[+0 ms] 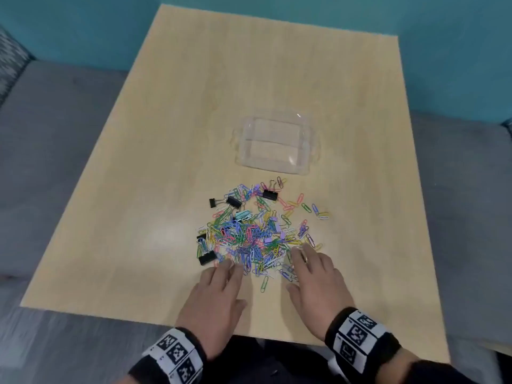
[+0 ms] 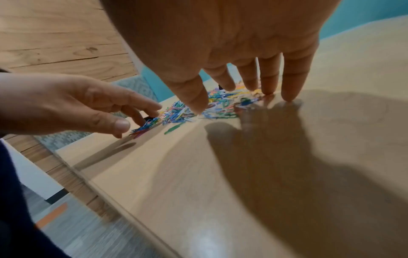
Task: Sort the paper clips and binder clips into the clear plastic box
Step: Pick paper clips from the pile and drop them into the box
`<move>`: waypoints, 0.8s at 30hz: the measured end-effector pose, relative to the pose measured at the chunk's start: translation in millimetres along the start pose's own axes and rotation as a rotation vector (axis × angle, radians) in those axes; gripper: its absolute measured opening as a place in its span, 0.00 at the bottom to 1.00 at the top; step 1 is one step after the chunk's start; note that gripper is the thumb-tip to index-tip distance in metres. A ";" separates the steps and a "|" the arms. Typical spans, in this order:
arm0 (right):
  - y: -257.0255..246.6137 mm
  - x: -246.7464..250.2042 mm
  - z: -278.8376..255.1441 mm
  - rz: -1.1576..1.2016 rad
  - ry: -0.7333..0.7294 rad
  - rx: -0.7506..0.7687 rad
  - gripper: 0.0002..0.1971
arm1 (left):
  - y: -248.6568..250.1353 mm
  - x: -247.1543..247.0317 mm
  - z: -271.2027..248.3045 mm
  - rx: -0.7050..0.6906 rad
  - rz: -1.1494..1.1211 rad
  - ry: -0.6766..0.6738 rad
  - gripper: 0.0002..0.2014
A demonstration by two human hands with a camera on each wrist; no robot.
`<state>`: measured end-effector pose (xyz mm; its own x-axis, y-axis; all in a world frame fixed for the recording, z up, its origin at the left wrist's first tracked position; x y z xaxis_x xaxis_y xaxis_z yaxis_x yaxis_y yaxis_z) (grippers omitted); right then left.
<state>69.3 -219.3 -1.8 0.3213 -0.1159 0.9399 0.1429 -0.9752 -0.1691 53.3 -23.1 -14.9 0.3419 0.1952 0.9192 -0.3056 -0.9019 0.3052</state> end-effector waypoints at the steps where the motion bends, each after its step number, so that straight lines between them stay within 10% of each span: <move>1: -2.0 -1.5 4.3 0.018 -0.018 -0.013 0.36 | 2.1 -1.8 6.4 0.005 -0.021 -0.007 0.33; 24: -12.1 2.0 53.6 0.004 -0.066 0.165 0.24 | 6.8 14.1 75.6 -0.111 -0.008 0.001 0.20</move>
<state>118.4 -197.6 -13.8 0.3824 -0.1020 0.9183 0.2910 -0.9300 -0.2245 123.3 -55.6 -18.7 0.3436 0.2027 0.9170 -0.3994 -0.8522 0.3380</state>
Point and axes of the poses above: each hand's wrist, its own z-axis towards the middle knuckle, its own x-axis out of the back of the hand, y = z × x, the point moved 6 cm from there along z, towards the middle knuckle, and after that the axes turned 1 degree about -z, right-handed, at the moved point
